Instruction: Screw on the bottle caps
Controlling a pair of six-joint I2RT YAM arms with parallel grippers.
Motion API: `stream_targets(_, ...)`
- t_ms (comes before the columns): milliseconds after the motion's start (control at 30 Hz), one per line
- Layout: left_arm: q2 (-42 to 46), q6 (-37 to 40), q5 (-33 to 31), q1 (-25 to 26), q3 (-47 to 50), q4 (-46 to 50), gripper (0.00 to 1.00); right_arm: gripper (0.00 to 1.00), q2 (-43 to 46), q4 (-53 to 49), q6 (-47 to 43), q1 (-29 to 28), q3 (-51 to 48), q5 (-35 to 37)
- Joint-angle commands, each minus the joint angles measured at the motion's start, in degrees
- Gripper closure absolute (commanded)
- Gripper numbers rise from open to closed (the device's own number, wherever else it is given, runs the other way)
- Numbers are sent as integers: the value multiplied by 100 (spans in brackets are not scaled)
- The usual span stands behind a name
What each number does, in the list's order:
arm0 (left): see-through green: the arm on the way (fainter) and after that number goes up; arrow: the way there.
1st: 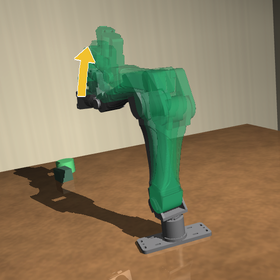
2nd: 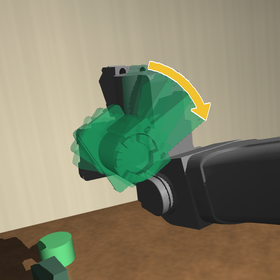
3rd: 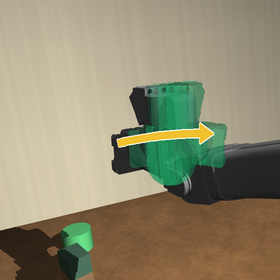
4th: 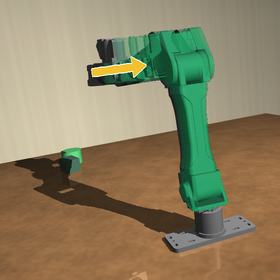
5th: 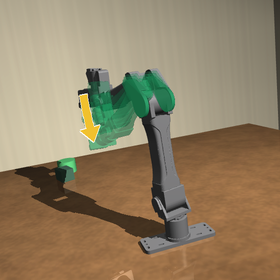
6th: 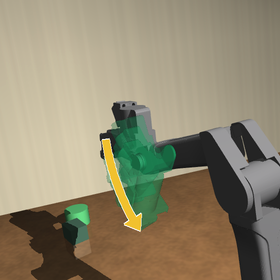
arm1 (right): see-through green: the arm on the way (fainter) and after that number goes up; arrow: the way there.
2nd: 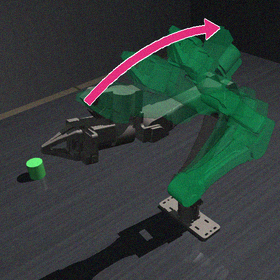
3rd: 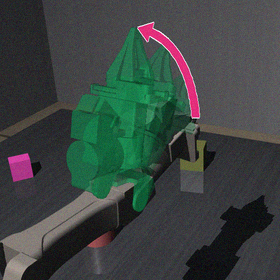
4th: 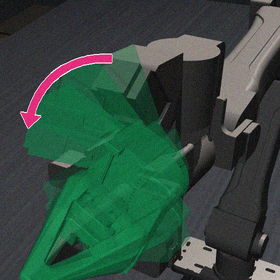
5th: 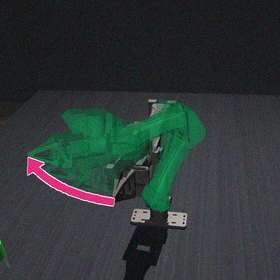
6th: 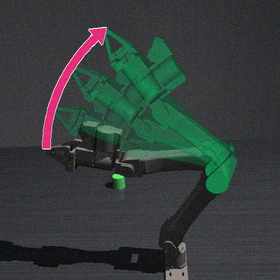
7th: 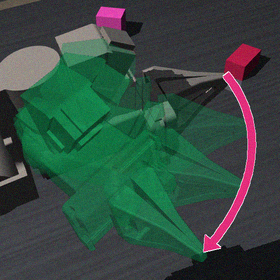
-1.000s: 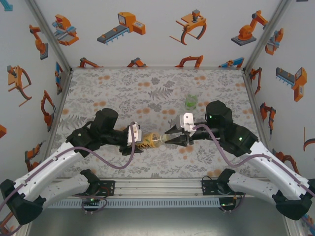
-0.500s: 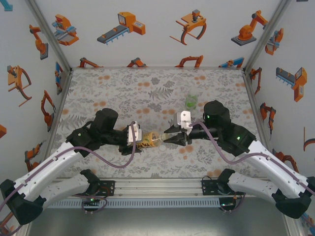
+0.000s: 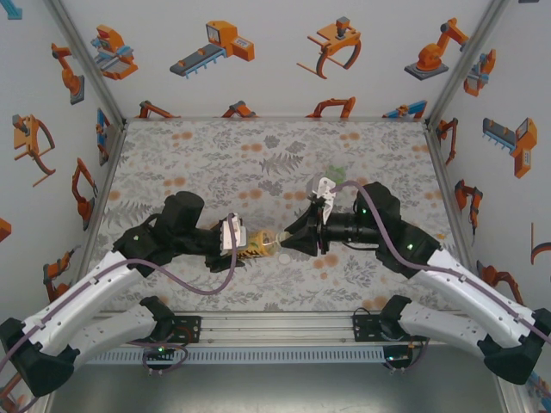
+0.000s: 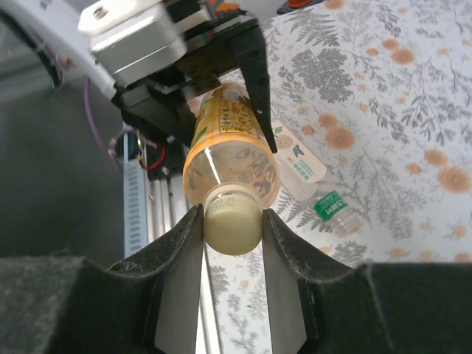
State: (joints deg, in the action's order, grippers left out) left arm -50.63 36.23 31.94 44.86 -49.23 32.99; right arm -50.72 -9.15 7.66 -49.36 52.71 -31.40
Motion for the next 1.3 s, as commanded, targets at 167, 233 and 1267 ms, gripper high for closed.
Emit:
stream_targets(167,201,-28,462,36,1,-698,100,100,163,1717,3392,-261,-945,2018)
stream_targets(233,190,-26,461,23,1,-691,100,100,128,1598,4019,-300,-926,2319)
stream_targets(1267,-51,-559,-309,-202,-86,-939,100,100,-221,-10,6520,-1127,-386,4223)
